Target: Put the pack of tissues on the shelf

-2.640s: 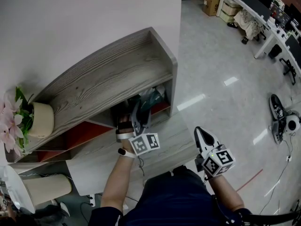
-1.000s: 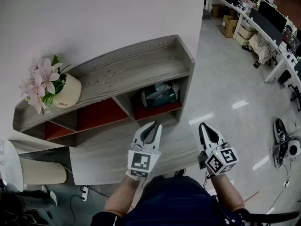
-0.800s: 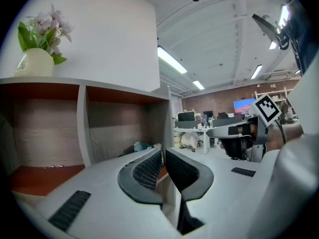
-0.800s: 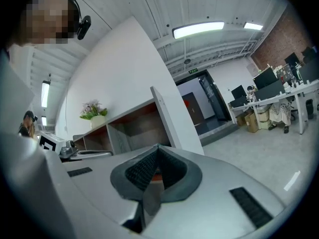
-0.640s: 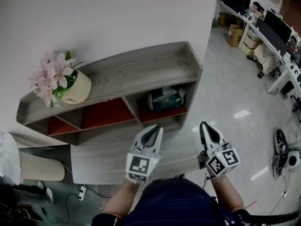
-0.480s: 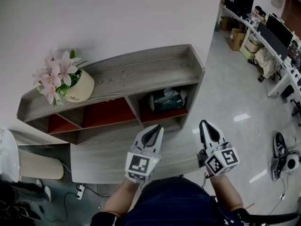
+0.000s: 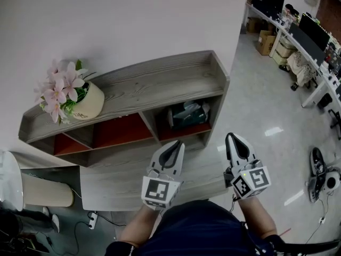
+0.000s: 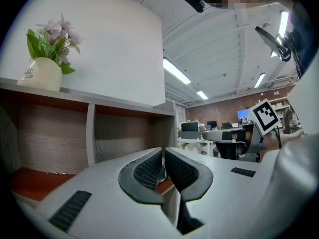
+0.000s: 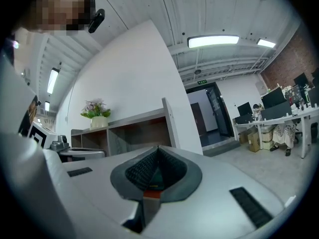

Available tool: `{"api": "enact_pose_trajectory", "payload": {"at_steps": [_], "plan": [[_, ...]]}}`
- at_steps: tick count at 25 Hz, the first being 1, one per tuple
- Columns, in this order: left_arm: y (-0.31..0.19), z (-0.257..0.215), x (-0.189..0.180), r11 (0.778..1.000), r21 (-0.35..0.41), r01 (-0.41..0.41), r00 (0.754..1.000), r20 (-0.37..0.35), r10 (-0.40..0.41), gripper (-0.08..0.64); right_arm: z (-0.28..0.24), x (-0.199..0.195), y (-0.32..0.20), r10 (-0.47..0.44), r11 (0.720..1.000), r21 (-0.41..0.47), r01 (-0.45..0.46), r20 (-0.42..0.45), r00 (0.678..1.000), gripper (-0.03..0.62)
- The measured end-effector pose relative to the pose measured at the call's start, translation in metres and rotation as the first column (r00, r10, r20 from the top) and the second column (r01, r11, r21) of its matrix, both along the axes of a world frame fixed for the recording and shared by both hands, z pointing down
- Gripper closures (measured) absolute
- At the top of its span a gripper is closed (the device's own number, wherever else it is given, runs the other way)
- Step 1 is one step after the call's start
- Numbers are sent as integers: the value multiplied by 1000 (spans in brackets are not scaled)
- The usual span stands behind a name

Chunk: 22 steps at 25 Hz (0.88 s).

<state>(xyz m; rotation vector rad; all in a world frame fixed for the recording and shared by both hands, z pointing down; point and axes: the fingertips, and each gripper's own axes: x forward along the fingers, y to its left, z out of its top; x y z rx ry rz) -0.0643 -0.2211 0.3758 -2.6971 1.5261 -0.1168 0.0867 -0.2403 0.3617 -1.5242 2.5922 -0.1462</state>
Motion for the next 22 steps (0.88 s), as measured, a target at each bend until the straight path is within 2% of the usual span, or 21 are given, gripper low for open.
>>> {"api": "enact_pose_trajectory", "payload": {"at_steps": [6,16,22], "plan": [[-8,-8,-15,999,16,37,999,-14,-36,526,-11,2,-4,7,999,39,-7,-10,1000,581],[-10,-3,-23,999,5,51,998,-39,-51,527,-5,-20,2,-51,998,25,52,-19,998,581],[-12,-1,-29,998,0,58,998,-35,-58,526,1,-21,1,-49,999,9,50,-32,998,581]]}}
